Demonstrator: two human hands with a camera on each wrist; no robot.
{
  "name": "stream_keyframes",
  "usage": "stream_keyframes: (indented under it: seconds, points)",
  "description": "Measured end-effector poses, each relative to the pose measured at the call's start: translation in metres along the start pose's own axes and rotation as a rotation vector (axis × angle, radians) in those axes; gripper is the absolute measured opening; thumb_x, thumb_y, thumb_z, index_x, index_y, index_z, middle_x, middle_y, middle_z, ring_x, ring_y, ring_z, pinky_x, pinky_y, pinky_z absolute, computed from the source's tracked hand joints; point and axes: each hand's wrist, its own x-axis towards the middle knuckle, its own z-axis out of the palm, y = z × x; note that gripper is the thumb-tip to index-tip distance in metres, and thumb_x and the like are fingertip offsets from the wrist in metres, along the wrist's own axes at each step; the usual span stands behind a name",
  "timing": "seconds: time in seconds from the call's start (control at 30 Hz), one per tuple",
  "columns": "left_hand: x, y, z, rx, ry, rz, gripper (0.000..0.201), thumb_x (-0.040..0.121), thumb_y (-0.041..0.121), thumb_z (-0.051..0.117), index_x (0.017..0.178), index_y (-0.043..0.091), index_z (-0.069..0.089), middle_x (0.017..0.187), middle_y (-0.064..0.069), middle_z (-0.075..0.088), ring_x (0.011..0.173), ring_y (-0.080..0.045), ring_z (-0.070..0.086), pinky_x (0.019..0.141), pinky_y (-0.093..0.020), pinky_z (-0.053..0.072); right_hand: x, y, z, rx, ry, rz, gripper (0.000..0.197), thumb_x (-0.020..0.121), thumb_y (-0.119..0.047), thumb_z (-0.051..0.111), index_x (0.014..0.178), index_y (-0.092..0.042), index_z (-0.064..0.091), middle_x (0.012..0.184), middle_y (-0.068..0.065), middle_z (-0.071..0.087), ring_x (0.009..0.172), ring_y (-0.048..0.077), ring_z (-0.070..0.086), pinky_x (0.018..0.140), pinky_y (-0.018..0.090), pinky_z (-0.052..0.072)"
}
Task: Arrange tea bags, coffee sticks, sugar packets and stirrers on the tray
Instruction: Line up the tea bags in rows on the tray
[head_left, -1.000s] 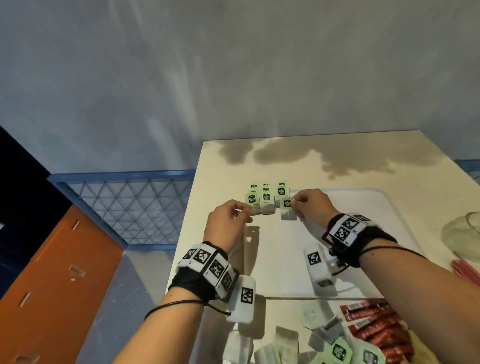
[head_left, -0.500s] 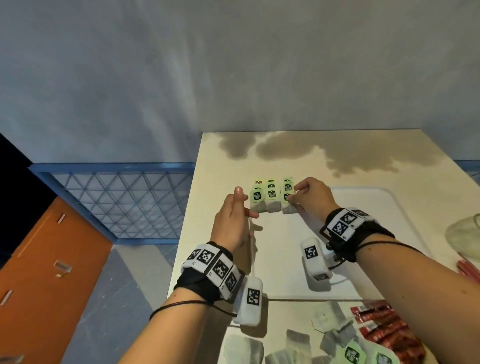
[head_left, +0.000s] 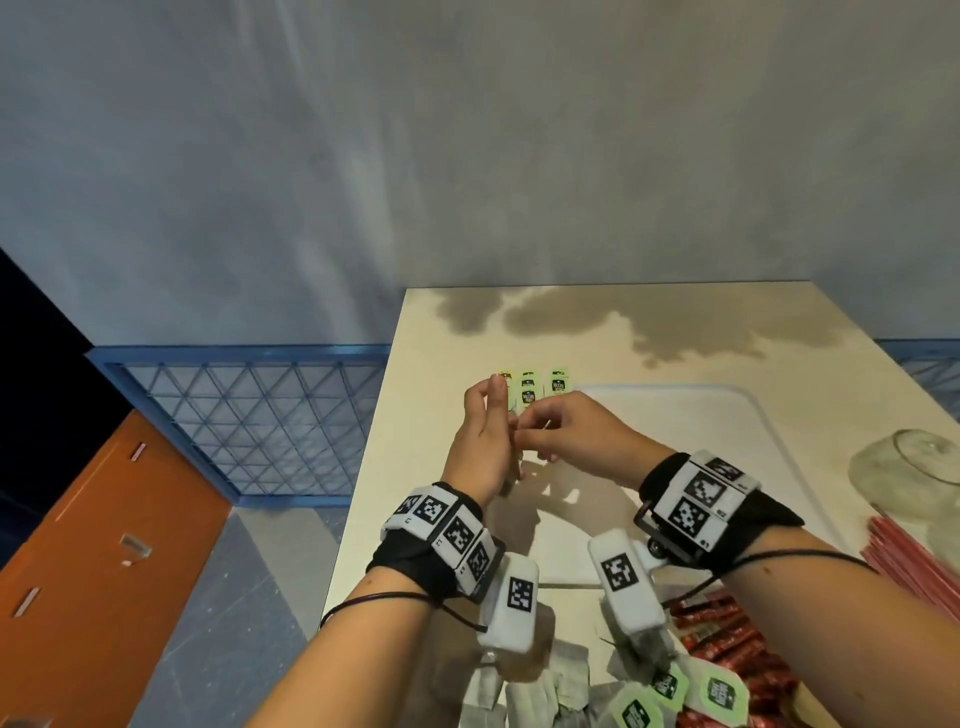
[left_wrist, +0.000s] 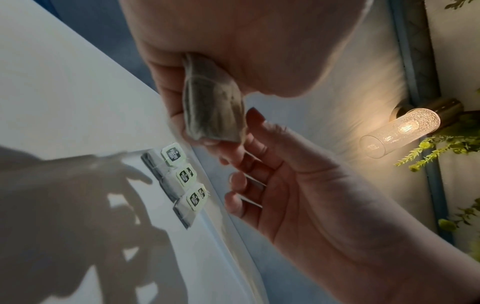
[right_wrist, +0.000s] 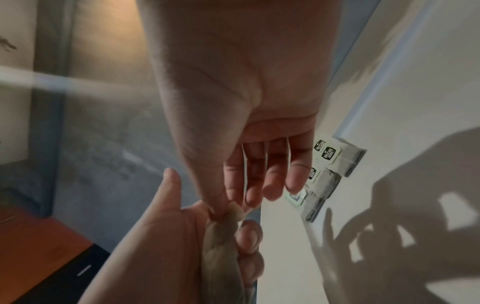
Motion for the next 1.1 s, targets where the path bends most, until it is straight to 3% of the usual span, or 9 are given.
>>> stream_keyframes:
  seconds: [0.1, 0.17, 0.27, 0.4, 0.63, 0.77, 0.9, 1.03, 1.1]
  points:
    - [-0.007, 0.005, 0.004, 0.025, 0.001, 0.01, 0.052, 0.095, 0.069, 0.019, 0.127, 0.032, 0.037, 0.082, -0.002, 0.066, 0.053, -0.021, 0.058, 0.05, -0.029, 0.042, -0.012, -0.004, -0.004, 0.01, -0.028, 0.01, 0.012, 0.088, -0.006, 0.066, 0.08, 0.002, 0.07, 0.069, -0.013, 0.071, 0.058, -0.003, 0.057, 0.061, 0.017, 0.047]
    - [-0.013, 0.007, 0.006, 0.067, 0.032, 0.057, 0.041, 0.1, 0.056, 0.031, 0.123, 0.025, 0.045, 0.092, 0.002, 0.067, 0.076, -0.025, 0.066, 0.067, -0.033, 0.049, -0.019, -0.002, -0.009, 0.027, 0.045, 0.035, 0.014, 0.089, -0.01, 0.066, 0.075, -0.007, 0.065, 0.073, -0.003, 0.07, 0.06, 0.007, 0.059, 0.061, 0.022, 0.048]
    - [-0.022, 0.004, 0.011, 0.156, 0.059, 0.109, 0.023, 0.096, 0.026, 0.057, 0.118, 0.017, 0.059, 0.11, 0.006, 0.064, 0.097, -0.011, 0.063, 0.086, -0.026, 0.045, -0.025, 0.005, -0.018, 0.062, 0.167, 0.114, 0.016, 0.092, -0.013, 0.061, 0.078, -0.009, 0.054, 0.071, 0.006, 0.063, 0.06, 0.017, 0.061, 0.062, 0.032, 0.048]
    - [-0.042, 0.001, 0.031, 0.254, -0.042, 0.137, 0.031, 0.085, 0.023, 0.073, 0.113, 0.015, 0.065, 0.109, 0.004, 0.068, 0.089, -0.012, 0.069, 0.082, -0.025, 0.052, -0.041, 0.008, -0.024, 0.157, 0.227, 0.141, 0.011, 0.091, -0.01, 0.056, 0.083, -0.007, 0.05, 0.07, 0.011, 0.062, 0.057, 0.02, 0.062, 0.059, 0.032, 0.05]
    - [-0.053, -0.001, 0.053, 0.257, 0.132, 0.142, 0.018, 0.093, 0.028, 0.062, 0.081, 0.019, 0.071, 0.078, 0.001, 0.075, 0.079, -0.018, 0.07, 0.079, -0.043, 0.057, -0.066, 0.018, -0.042, 0.152, 0.142, 0.072, 0.022, 0.09, -0.022, 0.07, 0.094, -0.005, 0.057, 0.074, 0.006, 0.063, 0.061, 0.019, 0.057, 0.057, 0.03, 0.049]
    - [-0.06, -0.006, 0.055, 0.14, 0.134, 0.105, 0.014, 0.092, 0.025, 0.066, 0.083, 0.017, 0.074, 0.079, 0.002, 0.076, 0.079, -0.012, 0.071, 0.083, -0.033, 0.054, -0.07, 0.027, -0.046, 0.036, 0.107, 0.0, 0.007, 0.091, -0.017, 0.069, 0.091, -0.012, 0.064, 0.077, 0.0, 0.059, 0.063, 0.018, 0.054, 0.058, 0.028, 0.048]
    - [-0.06, -0.014, 0.044, 0.107, 0.139, 0.058, 0.009, 0.091, 0.021, 0.067, 0.084, 0.019, 0.073, 0.075, 0.007, 0.073, 0.066, 0.0, 0.066, 0.065, -0.021, 0.045, -0.058, 0.03, -0.036, 0.025, -0.005, -0.014, 0.008, 0.093, -0.013, 0.066, 0.087, -0.009, 0.064, 0.078, 0.003, 0.064, 0.063, 0.015, 0.058, 0.06, 0.027, 0.049]
    - [-0.046, -0.025, 0.02, 0.103, 0.199, -0.029, 0.007, 0.091, 0.02, 0.065, 0.091, 0.021, 0.072, 0.088, 0.002, 0.072, 0.083, -0.019, 0.067, 0.078, -0.029, 0.051, -0.031, 0.043, -0.02, -0.077, -0.079, 0.016, 0.009, 0.092, -0.014, 0.067, 0.083, -0.01, 0.066, 0.077, 0.003, 0.067, 0.066, 0.016, 0.061, 0.066, 0.032, 0.052]
    - [-0.038, -0.033, 0.008, 0.119, 0.227, -0.046, 0.008, 0.091, 0.02, 0.065, 0.087, 0.025, 0.07, 0.091, 0.002, 0.073, 0.088, -0.022, 0.068, 0.087, -0.037, 0.054, -0.012, 0.051, -0.012, -0.147, -0.071, 0.035, 0.011, 0.09, -0.015, 0.07, 0.08, -0.013, 0.067, 0.074, -0.001, 0.066, 0.065, 0.013, 0.06, 0.064, 0.025, 0.05]
